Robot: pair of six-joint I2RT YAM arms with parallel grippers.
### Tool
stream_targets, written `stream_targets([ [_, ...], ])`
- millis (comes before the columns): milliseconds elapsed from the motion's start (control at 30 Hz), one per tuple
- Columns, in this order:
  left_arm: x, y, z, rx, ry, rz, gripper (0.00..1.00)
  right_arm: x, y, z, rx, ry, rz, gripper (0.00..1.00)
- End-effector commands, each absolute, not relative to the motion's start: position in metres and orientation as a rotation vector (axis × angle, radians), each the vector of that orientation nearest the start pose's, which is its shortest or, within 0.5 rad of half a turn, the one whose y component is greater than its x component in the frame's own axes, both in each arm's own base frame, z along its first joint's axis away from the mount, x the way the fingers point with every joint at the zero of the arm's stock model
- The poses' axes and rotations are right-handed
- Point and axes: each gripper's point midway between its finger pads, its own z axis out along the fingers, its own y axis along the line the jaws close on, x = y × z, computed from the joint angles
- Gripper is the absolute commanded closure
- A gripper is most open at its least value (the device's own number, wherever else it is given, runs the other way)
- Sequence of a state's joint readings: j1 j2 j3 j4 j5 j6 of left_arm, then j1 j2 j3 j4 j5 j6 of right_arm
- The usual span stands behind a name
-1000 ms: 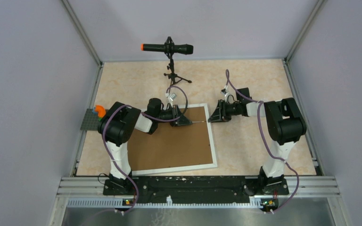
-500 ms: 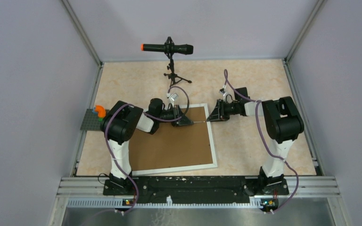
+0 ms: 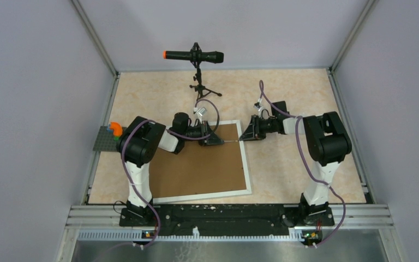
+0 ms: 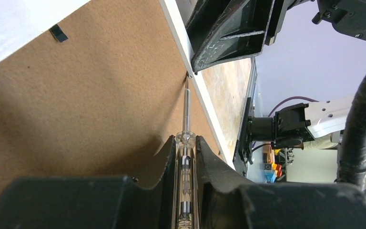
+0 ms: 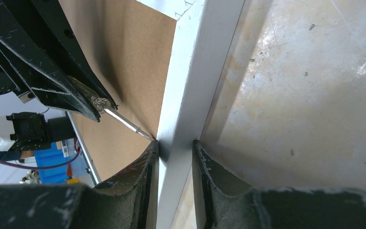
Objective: Take the photo out of the frame
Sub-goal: Release the photo frame item from the photo frame.
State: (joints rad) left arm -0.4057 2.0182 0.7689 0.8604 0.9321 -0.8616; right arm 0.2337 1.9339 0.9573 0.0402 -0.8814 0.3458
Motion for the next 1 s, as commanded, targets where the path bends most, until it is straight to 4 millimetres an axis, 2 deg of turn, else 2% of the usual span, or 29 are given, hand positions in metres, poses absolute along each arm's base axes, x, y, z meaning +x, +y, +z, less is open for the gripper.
stream_targets([
  [0, 0.308, -0.326, 0.042, 0.237, 2.205, -1.628, 1.00, 0.316, 0.238, -0.009, -0.288, 2.578, 1.245, 0.93],
  [167, 0.308, -0.338, 0.049, 0.263, 2.177, -1.645, 1.00, 0.312, 0.240, -0.015, -0.289, 2.599, 1.231, 0.99],
  [433, 0.316, -0.363, 0.086, 0.357, 2.075, -1.650, 1.00, 0.309, 0.243, -0.021, -0.301, 2.621, 1.203, 1.00],
  [767, 0.304, -0.402, 0.136, 0.606, 2.001, -1.495, 1.00, 0.312, 0.240, -0.024, -0.288, 2.637, 1.170, 1.00],
  [967, 0.316, -0.412, 0.150, 0.648, 2.013, -1.389, 1.00, 0.319, 0.240, -0.020, -0.290, 2.624, 1.156, 1.00],
])
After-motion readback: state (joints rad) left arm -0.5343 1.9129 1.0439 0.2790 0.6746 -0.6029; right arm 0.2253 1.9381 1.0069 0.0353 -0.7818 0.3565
